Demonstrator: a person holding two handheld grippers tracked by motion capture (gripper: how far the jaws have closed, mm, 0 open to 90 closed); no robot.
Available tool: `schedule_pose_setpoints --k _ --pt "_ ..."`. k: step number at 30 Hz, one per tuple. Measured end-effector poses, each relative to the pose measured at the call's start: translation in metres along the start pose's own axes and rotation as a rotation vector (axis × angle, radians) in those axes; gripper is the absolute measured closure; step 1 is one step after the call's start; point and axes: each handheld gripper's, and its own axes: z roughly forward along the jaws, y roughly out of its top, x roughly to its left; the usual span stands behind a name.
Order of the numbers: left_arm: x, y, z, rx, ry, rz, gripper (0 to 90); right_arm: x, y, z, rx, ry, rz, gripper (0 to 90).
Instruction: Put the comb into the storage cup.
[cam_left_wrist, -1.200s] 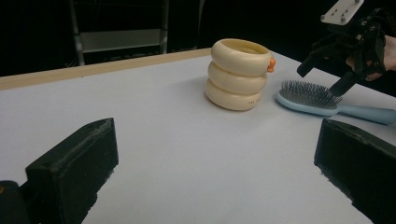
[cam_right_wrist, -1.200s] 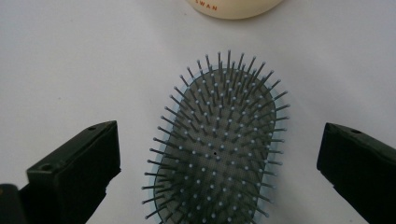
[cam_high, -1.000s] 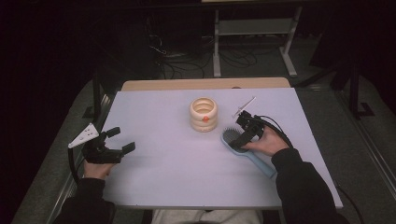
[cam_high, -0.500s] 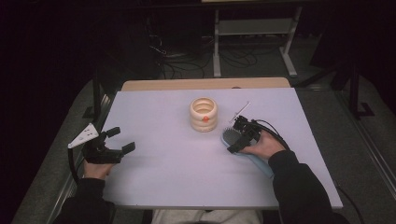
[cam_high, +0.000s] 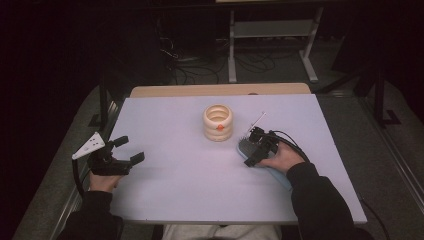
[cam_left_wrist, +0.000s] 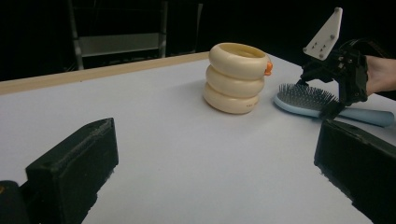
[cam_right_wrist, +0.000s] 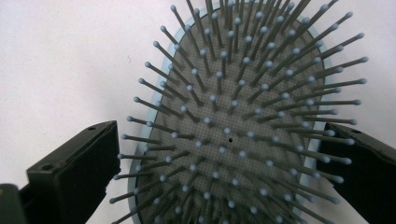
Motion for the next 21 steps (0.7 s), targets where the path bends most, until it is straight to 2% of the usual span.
schedule_pose_setpoints --k 7,11,17,21 --pt "0.0000 0.0001 -0.0001 -0.001 0.001 0.001 0.0 0.0019 -0.0001 0.0011 0.014 -0.037 -0.008 0.0" --pt "0.0001 0.0001 0.0002 0.003 -0.001 0.002 0.0 0.0039 0.0000 0.0008 0.019 -0.068 -0.021 3.4" --pt "0.0001 0.0001 0.0000 0.001 0.000 0.002 0.0 0.0063 0.0009 -0.0017 0.017 -0.065 -0.037 10.5" --pt "0.0000 0.0001 0.0000 0.002 0.000 0.002 0.0 0.0063 0.0012 -0.0020 0.023 -0.065 -0.025 11.1"
